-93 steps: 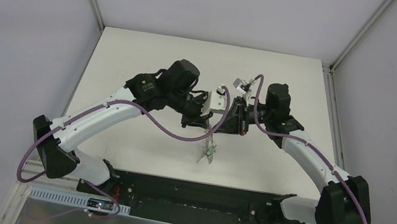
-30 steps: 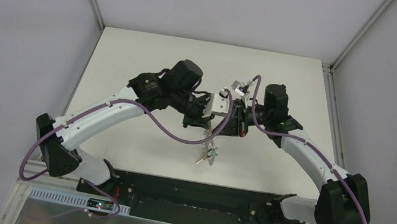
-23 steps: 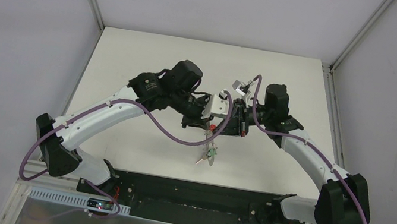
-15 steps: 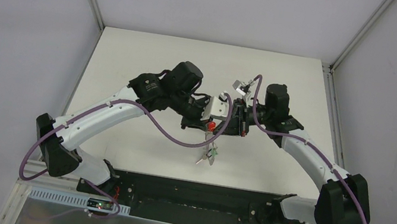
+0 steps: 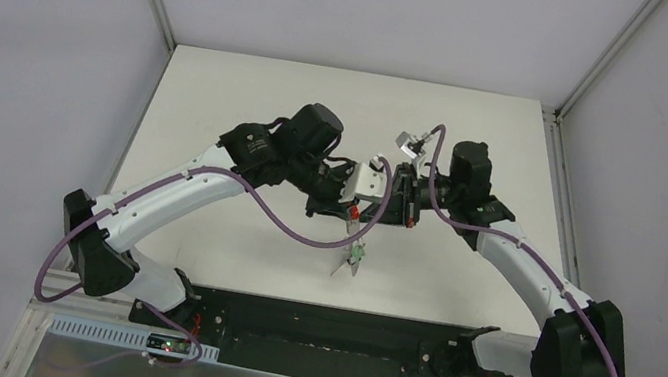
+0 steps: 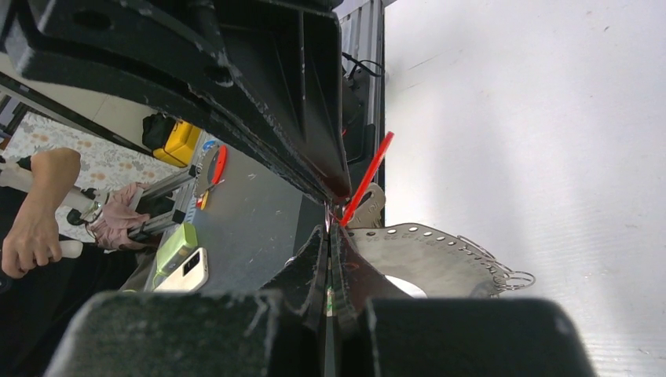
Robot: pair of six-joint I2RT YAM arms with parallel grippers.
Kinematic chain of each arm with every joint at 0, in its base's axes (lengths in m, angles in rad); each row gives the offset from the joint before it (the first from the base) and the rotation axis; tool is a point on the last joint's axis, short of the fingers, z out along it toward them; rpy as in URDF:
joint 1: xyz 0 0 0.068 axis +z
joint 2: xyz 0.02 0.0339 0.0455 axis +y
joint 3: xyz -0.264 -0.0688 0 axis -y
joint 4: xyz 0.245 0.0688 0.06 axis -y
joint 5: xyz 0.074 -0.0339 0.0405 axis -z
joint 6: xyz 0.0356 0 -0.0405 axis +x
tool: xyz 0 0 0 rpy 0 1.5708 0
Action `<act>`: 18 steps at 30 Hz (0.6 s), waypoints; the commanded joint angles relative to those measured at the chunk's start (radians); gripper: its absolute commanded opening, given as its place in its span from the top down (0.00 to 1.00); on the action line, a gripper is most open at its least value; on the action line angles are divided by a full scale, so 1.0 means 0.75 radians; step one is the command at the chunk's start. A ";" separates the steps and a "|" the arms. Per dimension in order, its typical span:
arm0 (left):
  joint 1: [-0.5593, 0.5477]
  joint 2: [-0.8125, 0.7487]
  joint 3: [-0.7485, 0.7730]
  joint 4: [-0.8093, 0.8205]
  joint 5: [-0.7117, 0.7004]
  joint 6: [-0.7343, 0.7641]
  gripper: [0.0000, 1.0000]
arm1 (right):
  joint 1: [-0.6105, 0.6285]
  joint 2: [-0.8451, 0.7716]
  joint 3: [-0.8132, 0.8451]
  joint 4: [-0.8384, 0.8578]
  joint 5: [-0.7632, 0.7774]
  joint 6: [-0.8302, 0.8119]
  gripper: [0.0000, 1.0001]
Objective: Put the keys on the keyring
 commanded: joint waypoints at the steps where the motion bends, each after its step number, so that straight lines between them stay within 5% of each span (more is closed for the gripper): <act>1: -0.028 0.015 0.042 -0.052 0.040 0.025 1.00 | -0.025 -0.052 0.025 0.119 0.086 0.064 1.00; 18: -0.032 0.009 0.110 -0.032 -0.187 -0.128 1.00 | -0.062 -0.071 0.029 0.023 0.184 -0.046 1.00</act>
